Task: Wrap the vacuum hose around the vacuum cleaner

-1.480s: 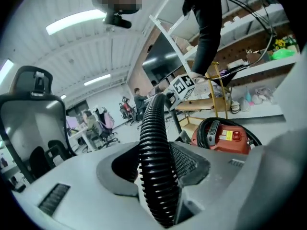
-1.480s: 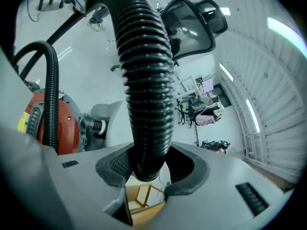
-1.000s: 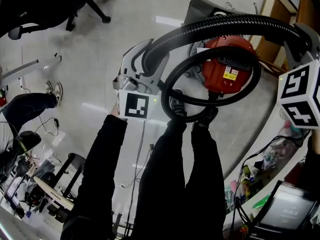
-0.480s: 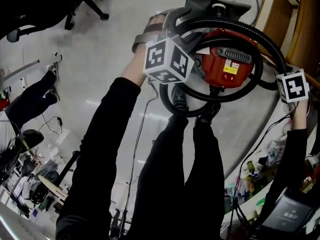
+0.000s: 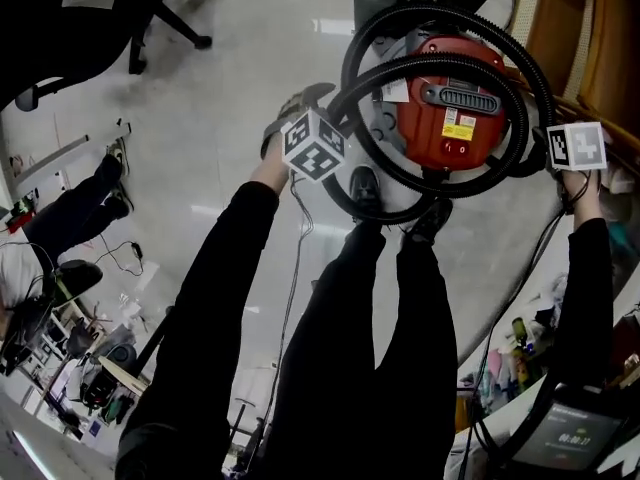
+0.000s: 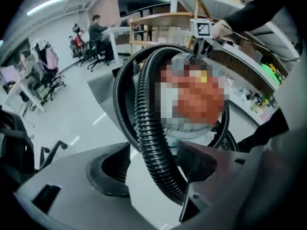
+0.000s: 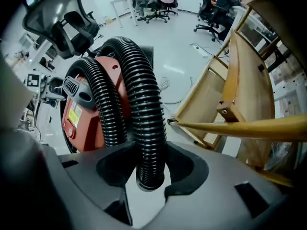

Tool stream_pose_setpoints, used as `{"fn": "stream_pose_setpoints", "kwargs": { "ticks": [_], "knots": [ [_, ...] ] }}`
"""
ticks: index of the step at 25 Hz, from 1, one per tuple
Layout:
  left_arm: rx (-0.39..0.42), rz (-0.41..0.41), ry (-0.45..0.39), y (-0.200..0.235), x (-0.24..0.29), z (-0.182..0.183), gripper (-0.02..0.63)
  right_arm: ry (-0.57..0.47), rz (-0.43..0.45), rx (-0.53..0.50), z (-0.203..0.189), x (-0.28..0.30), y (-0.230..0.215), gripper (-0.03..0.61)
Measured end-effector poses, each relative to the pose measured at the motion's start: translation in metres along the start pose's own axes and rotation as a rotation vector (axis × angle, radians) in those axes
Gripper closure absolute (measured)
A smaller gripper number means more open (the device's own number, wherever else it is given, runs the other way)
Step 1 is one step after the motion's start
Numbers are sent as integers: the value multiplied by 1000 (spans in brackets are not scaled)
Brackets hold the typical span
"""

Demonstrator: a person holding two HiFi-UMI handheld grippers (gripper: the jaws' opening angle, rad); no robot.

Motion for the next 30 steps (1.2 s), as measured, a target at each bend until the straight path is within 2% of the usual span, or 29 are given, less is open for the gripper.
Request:
{"fn": "stream_pose_setpoints", "kwargs": {
  "ticks": [2,4,6,7,9,11,14,17,19,22,24,25,27,30],
  "knots": [
    [-103,-16,24,10,20,-6,327,-11,7,-20,-3,4,0,394],
    [-196,-52,19,14,28,-2,409,-27,21,-12,-6,7,-1,394],
    [-252,-52,-47,23,16,18,420,-53,36,-8,-5,9,1,394],
    [-258,-30,-105,30,4,37,423,-72,38,-15,-3,9,2,394],
    [-212,16,-202,42,-20,84,423,-116,31,-31,3,5,1,394],
    [-140,15,-226,46,-26,127,423,-158,18,-17,8,-1,-4,394],
    [-59,-9,-190,48,-16,166,423,-201,22,27,13,-6,-10,394],
    [-46,-10,-157,65,-9,183,422,-211,41,19,14,-2,-14,394],
    [-77,-19,-109,78,1,180,422,-210,49,16,15,4,-16,394],
    [-197,-25,-38,104,22,163,422,-208,37,4,23,15,-18,394],
    [-233,-41,-10,114,35,157,422,-202,45,-1,27,24,-19,394],
    [-216,-42,10,116,41,158,422,-195,53,4,26,30,-21,394],
    [-133,-28,66,112,43,165,422,-189,69,22,19,44,-25,394],
    [-57,-35,172,95,47,169,420,-235,89,38,17,59,-23,394]
  ]
}}
Point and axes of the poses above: the fingertips, and each gripper's own axes: x forward along the fingers, y to its left, z out of its top, the point moved 1 cm from there along -x, backward along the fingers, and after that the axes turned 4 degrees about -z, right-handed, at the moved point
